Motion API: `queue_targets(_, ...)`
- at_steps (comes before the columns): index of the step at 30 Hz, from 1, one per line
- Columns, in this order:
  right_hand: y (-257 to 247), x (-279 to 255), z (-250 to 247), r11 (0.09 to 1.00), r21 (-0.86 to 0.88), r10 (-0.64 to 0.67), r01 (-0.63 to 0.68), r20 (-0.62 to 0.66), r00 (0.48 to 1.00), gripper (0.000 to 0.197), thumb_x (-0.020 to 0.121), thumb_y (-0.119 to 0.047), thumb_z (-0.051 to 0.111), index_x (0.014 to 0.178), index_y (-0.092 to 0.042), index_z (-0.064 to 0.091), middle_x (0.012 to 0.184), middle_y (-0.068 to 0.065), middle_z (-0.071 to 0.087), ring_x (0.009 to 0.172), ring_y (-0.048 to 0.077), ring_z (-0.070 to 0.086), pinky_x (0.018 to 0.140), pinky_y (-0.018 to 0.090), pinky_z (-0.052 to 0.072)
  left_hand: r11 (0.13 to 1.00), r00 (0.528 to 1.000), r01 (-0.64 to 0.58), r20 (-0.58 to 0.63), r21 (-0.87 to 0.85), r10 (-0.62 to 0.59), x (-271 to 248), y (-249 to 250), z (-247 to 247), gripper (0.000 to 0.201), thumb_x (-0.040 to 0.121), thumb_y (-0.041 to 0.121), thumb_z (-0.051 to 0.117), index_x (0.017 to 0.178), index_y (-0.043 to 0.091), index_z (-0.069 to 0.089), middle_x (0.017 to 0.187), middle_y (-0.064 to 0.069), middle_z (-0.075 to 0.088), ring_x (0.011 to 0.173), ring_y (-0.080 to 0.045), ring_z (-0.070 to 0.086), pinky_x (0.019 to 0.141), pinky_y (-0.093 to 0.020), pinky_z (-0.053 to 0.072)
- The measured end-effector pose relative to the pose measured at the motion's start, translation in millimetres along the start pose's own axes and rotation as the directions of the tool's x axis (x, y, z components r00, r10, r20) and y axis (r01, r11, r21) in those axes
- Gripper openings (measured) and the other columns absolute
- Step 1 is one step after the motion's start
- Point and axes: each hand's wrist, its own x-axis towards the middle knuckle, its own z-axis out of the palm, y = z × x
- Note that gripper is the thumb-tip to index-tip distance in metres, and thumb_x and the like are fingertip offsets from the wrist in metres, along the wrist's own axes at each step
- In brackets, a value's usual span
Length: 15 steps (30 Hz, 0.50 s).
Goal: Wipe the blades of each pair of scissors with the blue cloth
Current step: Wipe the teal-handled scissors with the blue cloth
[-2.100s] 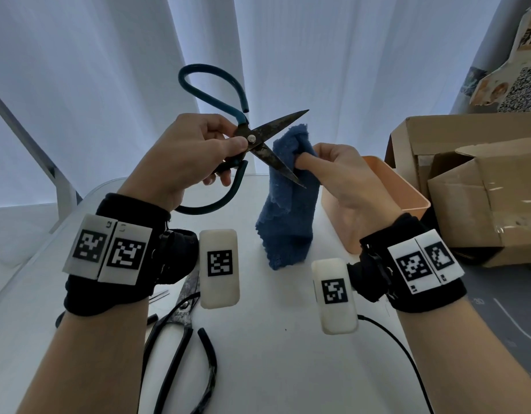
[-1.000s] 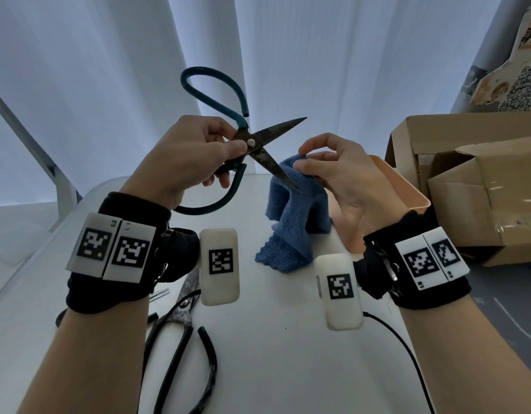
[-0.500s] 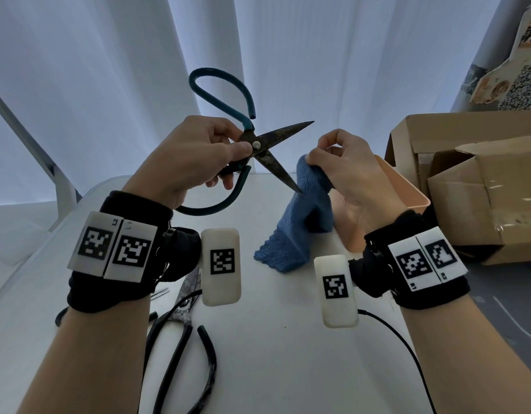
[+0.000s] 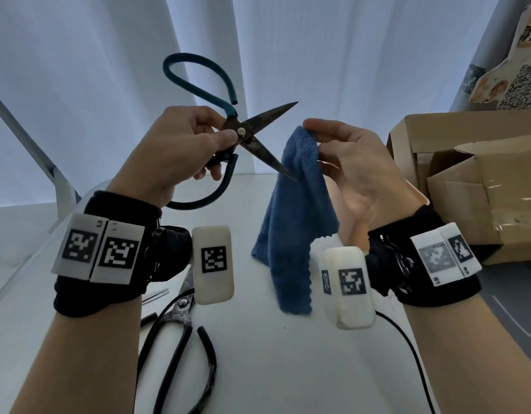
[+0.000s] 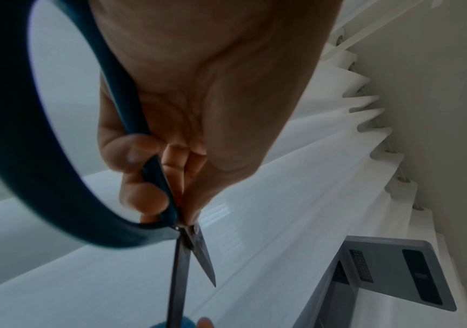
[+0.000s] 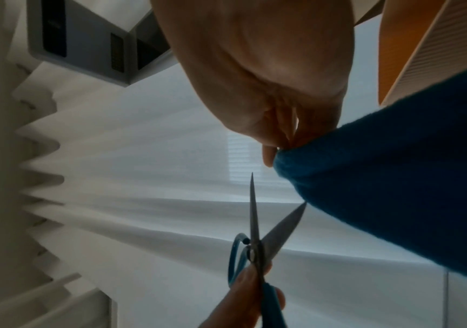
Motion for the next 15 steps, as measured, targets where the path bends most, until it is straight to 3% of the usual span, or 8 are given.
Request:
queue_targets(2,-1,-1,-2,0.999,0.034,0.020,-0.022,0.045,0.999,0.041,0.091,0.016,0.045,0.113,-0.008,0.071,0.112,0.008,0.073,0.084,0.017,0.069,0.075,0.026,0.057,1.000,1.000,-0.002,0.003,0.017,0.002,1,-1,1,0.006,0.095,0.017,0.064,0.095,0.014,0.069,0.069,-0.006,0.065,0.049,-0.013,0.056,0.042,-0.018,0.038)
queue_targets(7,1,-2,-2,0.993,0.105,0.028,-0.046,0.167,0.986,0.031,0.091,0.010,0.058,0.115,-0.007,0.068,0.107,0.007,0.072,0.084,0.017,0.071,0.075,0.025,0.059,0.999,1.000,-0.017,0.024,0.040,0.016,1,-2,3,0.006,0.095,0.017,0.064,0.093,0.015,0.070,0.067,-0.011,0.064,0.053,-0.017,0.056,0.042,-0.018,0.037)
queue_targets(10,3,-4,1,0.992,0.119,0.027,-0.049,0.176,0.984,0.019,0.089,0.005,0.066,0.099,-0.011,0.063,0.099,0.007,0.071,0.084,0.018,0.069,0.080,0.031,0.055,0.999,0.998,-0.025,0.055,0.035,0.023,0,-1,6,0.006,0.094,0.017,0.065,0.092,0.016,0.070,0.059,-0.001,0.062,0.049,-0.014,0.055,0.042,-0.018,0.037)
queue_targets(13,6,-8,10,0.991,0.114,0.049,-0.074,0.206,0.977,0.022,0.087,0.001,0.069,0.084,-0.014,0.053,0.095,0.013,0.068,0.080,0.021,0.064,0.071,0.027,0.052,0.999,0.995,-0.037,0.096,0.023,0.035,-1,3,11,0.005,0.095,0.016,0.065,0.093,0.016,0.070,0.057,0.004,0.063,0.048,-0.013,0.056,0.042,-0.018,0.037)
queue_targets(15,8,-10,15,0.995,0.068,0.059,-0.074,0.201,0.978,0.020,0.085,-0.004,0.073,0.081,-0.013,0.055,0.090,0.013,0.065,0.077,0.022,0.061,0.068,0.027,0.051,0.998,0.993,-0.050,0.110,0.030,0.046,-2,4,14,0.005,0.095,0.017,0.065,0.093,0.016,0.069,0.054,0.005,0.061,0.049,-0.014,0.056,0.042,-0.019,0.037)
